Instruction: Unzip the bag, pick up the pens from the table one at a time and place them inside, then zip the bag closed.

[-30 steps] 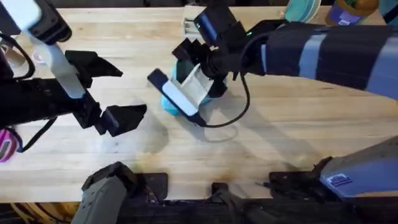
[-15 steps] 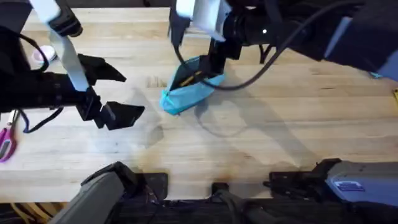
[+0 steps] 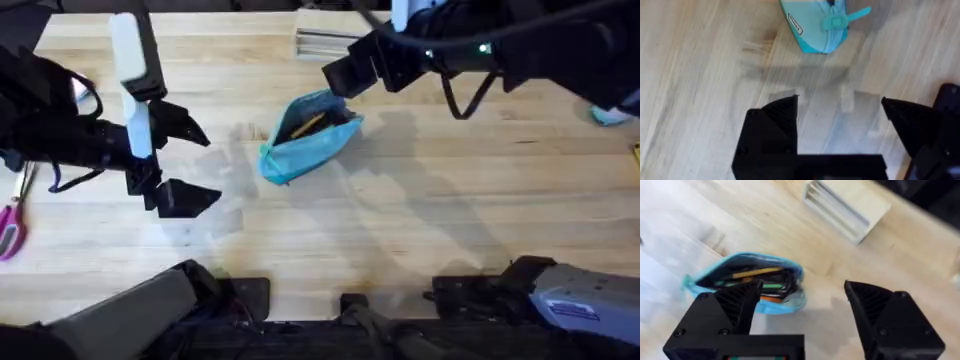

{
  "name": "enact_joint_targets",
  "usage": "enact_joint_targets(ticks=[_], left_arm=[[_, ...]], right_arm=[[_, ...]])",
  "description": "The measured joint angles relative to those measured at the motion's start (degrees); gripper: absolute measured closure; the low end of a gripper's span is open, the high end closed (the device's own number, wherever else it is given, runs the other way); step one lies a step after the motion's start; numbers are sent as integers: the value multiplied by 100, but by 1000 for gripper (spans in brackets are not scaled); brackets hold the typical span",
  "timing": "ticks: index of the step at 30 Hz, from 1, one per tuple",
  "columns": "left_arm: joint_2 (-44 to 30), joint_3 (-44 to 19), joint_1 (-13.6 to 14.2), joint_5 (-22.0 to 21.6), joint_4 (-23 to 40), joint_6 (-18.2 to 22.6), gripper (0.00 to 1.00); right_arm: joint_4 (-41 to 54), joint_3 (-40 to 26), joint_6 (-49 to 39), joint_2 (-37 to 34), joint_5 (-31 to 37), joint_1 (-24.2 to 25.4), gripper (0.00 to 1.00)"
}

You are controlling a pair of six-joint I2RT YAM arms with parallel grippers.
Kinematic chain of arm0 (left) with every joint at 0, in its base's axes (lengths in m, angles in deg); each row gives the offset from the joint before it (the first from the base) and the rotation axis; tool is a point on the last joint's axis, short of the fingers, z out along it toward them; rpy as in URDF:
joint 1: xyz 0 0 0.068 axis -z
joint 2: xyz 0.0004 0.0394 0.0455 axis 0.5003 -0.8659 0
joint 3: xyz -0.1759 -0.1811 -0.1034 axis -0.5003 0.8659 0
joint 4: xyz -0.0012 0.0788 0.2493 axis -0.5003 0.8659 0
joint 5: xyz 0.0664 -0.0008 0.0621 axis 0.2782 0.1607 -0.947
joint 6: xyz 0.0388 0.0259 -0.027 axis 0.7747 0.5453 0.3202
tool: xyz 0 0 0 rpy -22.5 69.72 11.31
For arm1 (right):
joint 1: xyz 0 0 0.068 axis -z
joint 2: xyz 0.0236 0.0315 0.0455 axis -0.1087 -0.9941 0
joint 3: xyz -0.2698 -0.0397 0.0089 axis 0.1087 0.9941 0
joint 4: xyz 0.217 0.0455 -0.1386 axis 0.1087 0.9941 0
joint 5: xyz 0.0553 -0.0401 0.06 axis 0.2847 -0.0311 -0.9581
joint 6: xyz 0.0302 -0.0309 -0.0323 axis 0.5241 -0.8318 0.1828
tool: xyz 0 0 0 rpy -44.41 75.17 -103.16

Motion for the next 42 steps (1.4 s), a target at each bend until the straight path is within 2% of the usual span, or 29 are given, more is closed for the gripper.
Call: enact_joint_targets(ticks=[7,8,14,18,24,31,42], left_arm=[[-59,0,0,-196,-29,115,7],[-59,0,0,-132,-152,171,7],[-116,0,0,145,-166,615,8],[-392,-2,0,375,-174,890,8],[-1015,-7,0,970,-252,1115,7],[-1599,-11,0,1422,-256,1267,7],[-1753,-22,-33,1532,-275,1327,7]], right_arm=[[560,-7,1797,4,-11,0,3],[601,-7,2173,4,-224,0,3],[969,-7,2772,4,-621,-190,3],[1040,-7,3118,4,-705,-557,4],[802,-7,3590,-22,-759,-1103,4],[507,-7,4487,-326,-1085,-1142,4],[360,-7,5224,-975,-1877,-1205,4]])
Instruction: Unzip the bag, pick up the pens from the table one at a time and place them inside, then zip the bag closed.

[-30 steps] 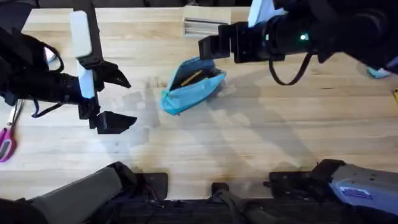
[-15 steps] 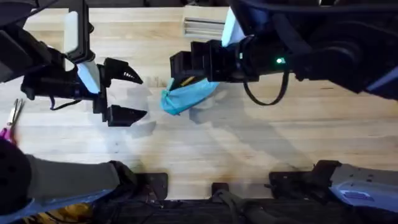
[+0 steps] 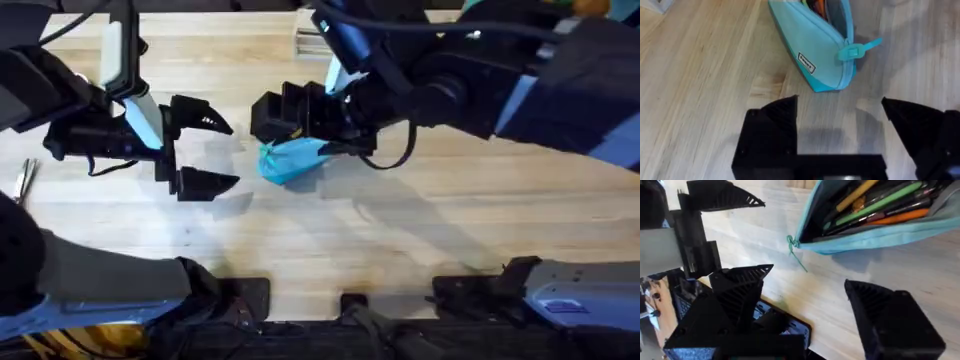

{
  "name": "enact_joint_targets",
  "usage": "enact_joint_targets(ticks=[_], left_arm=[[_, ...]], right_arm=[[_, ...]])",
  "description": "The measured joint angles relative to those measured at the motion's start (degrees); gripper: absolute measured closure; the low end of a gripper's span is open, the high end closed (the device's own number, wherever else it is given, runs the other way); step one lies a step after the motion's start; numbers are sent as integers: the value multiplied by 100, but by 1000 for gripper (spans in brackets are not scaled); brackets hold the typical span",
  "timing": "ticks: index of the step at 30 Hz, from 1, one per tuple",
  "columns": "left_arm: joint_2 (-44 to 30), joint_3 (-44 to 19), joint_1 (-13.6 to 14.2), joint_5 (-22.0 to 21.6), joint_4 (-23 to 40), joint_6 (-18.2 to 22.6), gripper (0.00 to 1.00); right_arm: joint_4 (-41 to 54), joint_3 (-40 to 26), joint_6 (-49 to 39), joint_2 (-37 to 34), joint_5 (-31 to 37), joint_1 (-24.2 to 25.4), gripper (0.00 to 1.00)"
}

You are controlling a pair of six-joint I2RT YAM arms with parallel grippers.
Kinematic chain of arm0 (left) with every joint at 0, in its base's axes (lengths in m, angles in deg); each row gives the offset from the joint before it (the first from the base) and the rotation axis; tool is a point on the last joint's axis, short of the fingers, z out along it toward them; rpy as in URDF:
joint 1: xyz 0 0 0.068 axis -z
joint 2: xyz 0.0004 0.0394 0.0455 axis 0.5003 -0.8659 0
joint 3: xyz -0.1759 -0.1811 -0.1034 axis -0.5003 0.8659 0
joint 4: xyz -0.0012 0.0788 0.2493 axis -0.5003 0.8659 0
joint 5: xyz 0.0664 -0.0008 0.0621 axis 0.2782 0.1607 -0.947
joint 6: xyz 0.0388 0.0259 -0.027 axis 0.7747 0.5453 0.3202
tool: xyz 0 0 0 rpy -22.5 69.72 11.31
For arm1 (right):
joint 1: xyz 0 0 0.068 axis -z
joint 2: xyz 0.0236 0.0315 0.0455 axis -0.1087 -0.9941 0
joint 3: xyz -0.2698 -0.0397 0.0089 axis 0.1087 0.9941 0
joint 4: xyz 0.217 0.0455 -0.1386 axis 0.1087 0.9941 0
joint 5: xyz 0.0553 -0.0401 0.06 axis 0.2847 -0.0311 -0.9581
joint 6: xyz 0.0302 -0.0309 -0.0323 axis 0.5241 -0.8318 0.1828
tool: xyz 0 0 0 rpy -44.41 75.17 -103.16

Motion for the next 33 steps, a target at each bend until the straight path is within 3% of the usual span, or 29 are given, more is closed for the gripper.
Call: enact_joint_targets(ticks=[29,33], left_arm=[[0,0,0,15,-22,0,7],[0,0,0,17,-22,0,7]], right_arm=[[-1637,-2,854,-1307,-247,-288,5],[-1759,-2,975,-1355,-248,-285,93]])
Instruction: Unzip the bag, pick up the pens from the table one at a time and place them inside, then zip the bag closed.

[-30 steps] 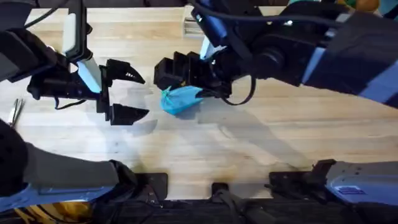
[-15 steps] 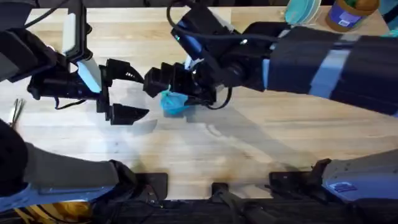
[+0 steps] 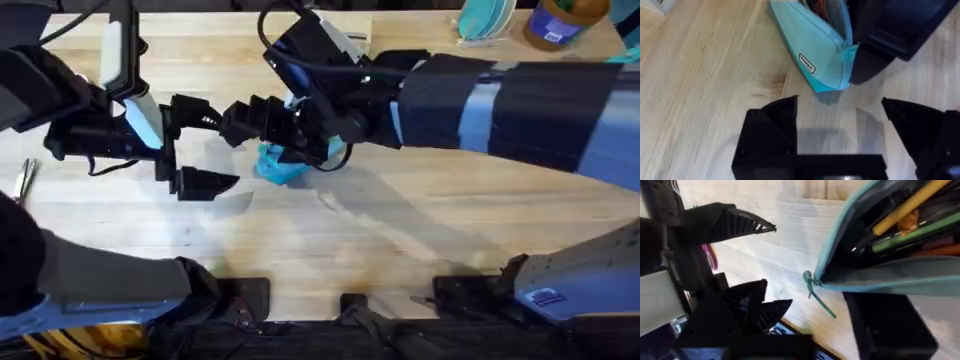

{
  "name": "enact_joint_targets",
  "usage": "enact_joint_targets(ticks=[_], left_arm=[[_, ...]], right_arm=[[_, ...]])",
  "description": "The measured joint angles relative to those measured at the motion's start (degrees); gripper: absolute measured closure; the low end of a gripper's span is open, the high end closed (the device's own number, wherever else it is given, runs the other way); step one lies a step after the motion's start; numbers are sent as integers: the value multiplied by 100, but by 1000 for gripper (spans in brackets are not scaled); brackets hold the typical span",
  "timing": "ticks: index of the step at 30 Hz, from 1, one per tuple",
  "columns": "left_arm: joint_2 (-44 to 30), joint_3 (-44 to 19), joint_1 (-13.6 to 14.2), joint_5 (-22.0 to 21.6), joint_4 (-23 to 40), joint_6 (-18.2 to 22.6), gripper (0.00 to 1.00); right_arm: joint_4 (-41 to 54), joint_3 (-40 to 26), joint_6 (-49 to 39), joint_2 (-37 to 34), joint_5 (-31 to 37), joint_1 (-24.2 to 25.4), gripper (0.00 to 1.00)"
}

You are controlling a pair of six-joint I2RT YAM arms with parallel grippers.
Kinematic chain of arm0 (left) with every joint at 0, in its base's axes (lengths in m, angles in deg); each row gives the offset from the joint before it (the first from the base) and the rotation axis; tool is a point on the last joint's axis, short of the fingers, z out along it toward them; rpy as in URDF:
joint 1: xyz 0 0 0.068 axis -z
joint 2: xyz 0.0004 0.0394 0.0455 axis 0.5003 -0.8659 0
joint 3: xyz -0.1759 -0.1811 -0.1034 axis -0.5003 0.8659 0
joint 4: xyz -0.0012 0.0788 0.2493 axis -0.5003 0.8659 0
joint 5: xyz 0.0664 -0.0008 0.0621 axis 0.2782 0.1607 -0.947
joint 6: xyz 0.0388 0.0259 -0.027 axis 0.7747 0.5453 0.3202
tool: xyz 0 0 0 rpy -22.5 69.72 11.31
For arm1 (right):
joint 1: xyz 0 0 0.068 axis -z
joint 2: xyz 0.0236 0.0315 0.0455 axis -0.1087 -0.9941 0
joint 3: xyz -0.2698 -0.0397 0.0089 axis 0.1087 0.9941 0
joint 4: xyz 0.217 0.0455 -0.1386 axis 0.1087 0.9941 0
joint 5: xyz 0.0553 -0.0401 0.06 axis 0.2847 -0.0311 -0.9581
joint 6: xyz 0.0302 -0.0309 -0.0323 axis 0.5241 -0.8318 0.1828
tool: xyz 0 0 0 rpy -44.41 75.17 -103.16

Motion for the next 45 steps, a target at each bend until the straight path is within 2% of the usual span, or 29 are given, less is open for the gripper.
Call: enact_joint_targets(ticks=[4,16,17,18,34,45], left_arm=[[-2,0,0,-1,0,2,7],[0,0,0,0,0,2,7],[0,0,0,0,0,0,7],[-2,0,0,0,0,2,8],[0,0,0,4,0,2,7],[0,0,35,285,9,-31,8]], right_arm=[[-10,0,69,0,1,-1,393],[12,0,77,0,-1,-2,725],[23,0,87,0,-1,0,888],[13,0,99,0,-4,-2,946],[-14,0,98,2,-261,103,969],[19,-24,84,326,-328,286,970]])
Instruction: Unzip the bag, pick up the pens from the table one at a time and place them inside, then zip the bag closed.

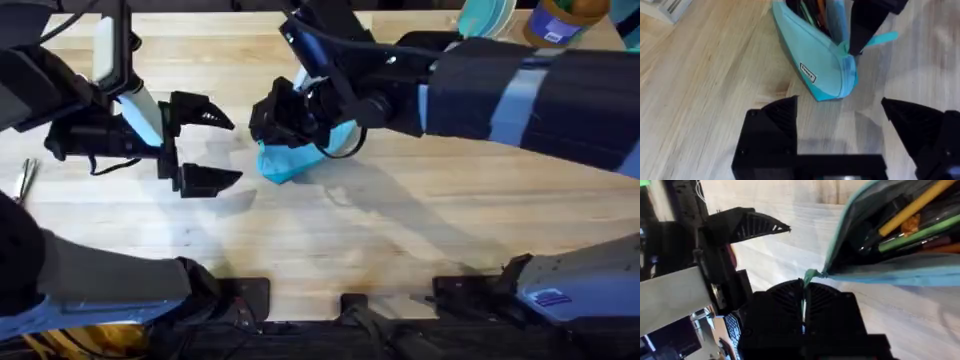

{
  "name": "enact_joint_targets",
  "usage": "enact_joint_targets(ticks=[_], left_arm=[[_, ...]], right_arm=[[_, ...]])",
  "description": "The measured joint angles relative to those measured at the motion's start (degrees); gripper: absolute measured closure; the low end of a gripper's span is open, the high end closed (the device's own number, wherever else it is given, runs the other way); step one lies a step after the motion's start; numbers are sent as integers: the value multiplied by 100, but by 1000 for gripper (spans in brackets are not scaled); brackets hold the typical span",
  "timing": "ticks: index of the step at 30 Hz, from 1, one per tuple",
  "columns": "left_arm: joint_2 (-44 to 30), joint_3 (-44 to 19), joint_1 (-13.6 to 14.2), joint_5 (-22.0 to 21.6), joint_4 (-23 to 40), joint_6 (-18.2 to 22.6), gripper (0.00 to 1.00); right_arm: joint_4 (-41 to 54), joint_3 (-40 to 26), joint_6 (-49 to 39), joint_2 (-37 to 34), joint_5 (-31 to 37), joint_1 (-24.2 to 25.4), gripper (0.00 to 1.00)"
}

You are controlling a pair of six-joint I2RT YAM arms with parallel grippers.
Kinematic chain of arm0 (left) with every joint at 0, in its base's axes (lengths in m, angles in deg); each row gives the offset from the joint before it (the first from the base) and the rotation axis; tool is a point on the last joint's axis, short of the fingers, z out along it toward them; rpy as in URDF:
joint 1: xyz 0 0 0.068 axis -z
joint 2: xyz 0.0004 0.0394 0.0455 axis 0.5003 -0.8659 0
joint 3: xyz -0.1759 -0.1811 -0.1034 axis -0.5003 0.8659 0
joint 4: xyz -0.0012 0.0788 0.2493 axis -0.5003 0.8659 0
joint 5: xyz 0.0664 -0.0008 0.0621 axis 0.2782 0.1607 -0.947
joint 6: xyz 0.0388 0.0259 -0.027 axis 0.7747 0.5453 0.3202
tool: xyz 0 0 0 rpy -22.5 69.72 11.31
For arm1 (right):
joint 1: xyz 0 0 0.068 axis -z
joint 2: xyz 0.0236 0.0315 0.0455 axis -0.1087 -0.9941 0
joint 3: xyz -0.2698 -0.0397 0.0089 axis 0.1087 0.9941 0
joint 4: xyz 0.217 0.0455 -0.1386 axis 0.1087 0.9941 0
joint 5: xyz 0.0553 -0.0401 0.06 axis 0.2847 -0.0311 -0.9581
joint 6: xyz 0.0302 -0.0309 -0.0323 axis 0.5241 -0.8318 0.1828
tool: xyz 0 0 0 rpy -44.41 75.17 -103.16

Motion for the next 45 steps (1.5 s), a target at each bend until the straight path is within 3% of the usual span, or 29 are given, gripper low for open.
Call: enact_joint_targets(ticks=[7,11,20,26,37,38,42,43,45], left_arm=[[-1,0,495,122,14,-43,8],[-1,0,772,126,-108,-316,8],[-3,0,806,141,-508,-872,8],[-287,-2,964,176,-575,-933,35],[-750,-4,1008,758,-902,-997,47],[-750,-7,1008,784,-940,-1011,514],[-752,-13,1008,781,-994,-1019,877],[-750,-13,1008,779,-994,-1011,935],[-751,-15,1008,783,-1008,-1016,954]], right_arm=[[41,-156,-174,13,25,9,969],[38,-179,-190,13,29,42,970],[41,-195,-208,13,27,79,970],[40,-197,-208,14,28,81,970],[38,-199,-207,13,27,103,970],[38,-198,-208,13,22,136,970],[41,-199,-208,13,4,193,970],[38,-199,-208,13,5,206,970],[38,-199,-208,13,3,229,970]])
